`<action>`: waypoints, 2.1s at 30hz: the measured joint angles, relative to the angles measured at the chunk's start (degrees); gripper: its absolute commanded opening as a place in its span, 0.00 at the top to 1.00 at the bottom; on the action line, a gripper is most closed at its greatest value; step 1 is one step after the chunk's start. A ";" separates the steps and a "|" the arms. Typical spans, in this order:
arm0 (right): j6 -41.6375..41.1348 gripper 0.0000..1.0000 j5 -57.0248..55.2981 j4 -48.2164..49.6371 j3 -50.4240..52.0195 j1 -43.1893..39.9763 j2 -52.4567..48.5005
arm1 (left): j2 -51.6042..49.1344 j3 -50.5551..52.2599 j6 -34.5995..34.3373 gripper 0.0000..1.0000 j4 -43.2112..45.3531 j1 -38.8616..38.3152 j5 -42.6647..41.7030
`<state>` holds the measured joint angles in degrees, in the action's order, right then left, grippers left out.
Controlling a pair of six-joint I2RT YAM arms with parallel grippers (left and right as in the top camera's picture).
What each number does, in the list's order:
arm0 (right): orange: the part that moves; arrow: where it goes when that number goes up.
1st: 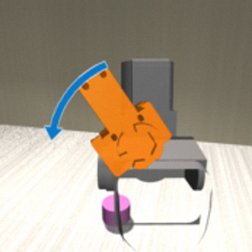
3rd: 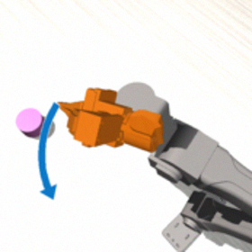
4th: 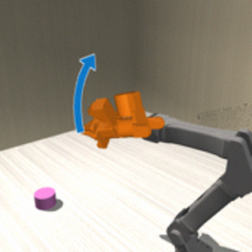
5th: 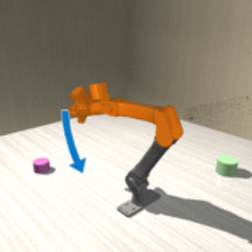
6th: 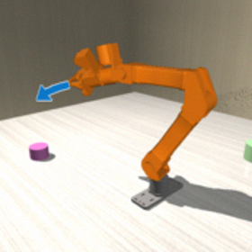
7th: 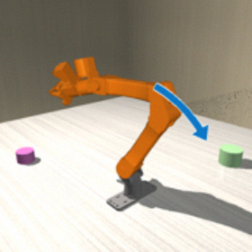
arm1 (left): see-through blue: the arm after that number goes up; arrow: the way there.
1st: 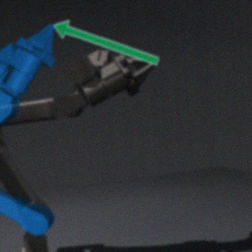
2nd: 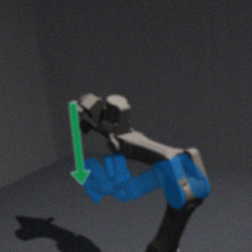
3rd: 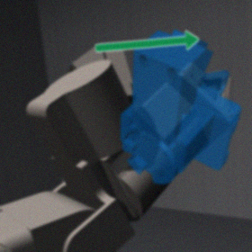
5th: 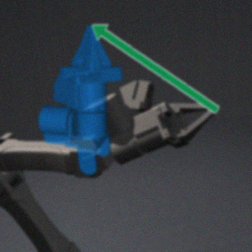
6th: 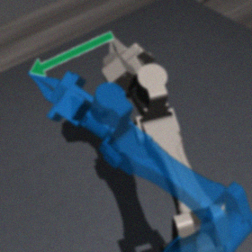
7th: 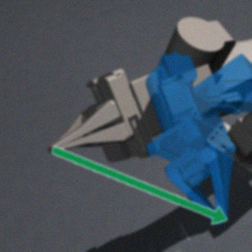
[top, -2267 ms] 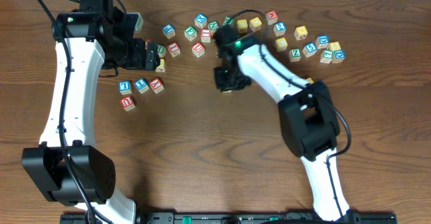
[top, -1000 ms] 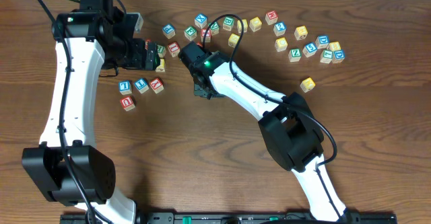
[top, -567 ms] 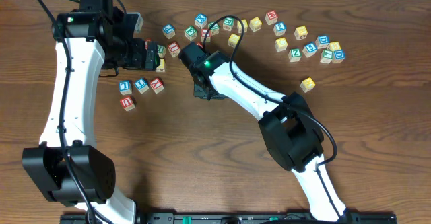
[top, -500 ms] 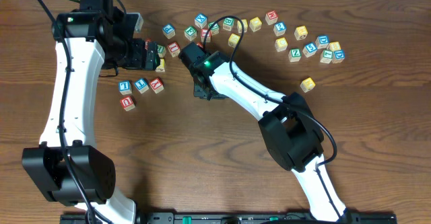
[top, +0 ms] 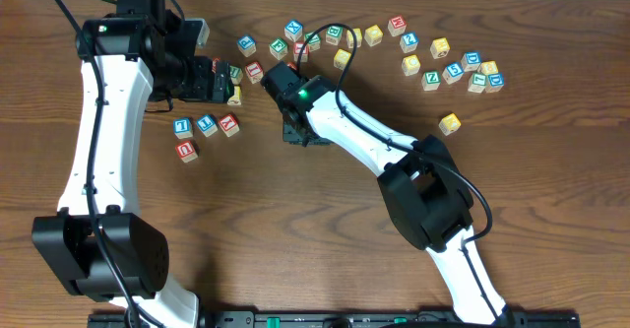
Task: Spell out AI2
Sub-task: 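Carry the A block with the right gripper toward the table center, then set the A block down, open the right gripper and lift away, then move the left gripper over the red I block and grasp it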
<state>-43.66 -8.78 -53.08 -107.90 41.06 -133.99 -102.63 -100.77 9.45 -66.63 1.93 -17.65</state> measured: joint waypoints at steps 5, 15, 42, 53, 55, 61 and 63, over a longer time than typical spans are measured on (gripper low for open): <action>0.26 0.57 0.17 -0.98 -0.02 -0.85 0.50 | 0.00 0.00 0.00 0.02 -0.02 0.00 0.00; 2.95 0.49 0.22 -3.02 -0.09 -5.51 14.60 | 0.00 0.00 0.00 0.02 -0.42 0.00 0.00; 8.33 0.41 0.15 -11.65 -0.79 -21.51 20.44 | -4.68 -16.09 -8.02 0.09 5.46 -5.55 2.73; 8.37 0.39 0.15 -13.57 -0.79 -21.51 20.44 | -18.69 -24.28 2.19 0.15 0.04 -5.79 4.70; 8.37 0.39 0.17 -13.57 -0.79 -21.51 20.44 | -21.22 -24.28 3.74 0.15 0.13 -5.92 4.66; 8.37 0.39 0.15 -13.57 -0.79 -21.51 20.44 | -26.18 -24.28 7.15 0.19 2.78 -6.73 4.48; 8.35 0.39 0.17 -13.57 -0.79 -21.51 20.44 | -26.84 -24.28 9.09 0.21 3.17 -7.21 4.46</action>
<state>-35.31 -8.60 -66.65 -108.68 19.55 -113.56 -129.47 -125.05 18.55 -63.46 -5.28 -13.19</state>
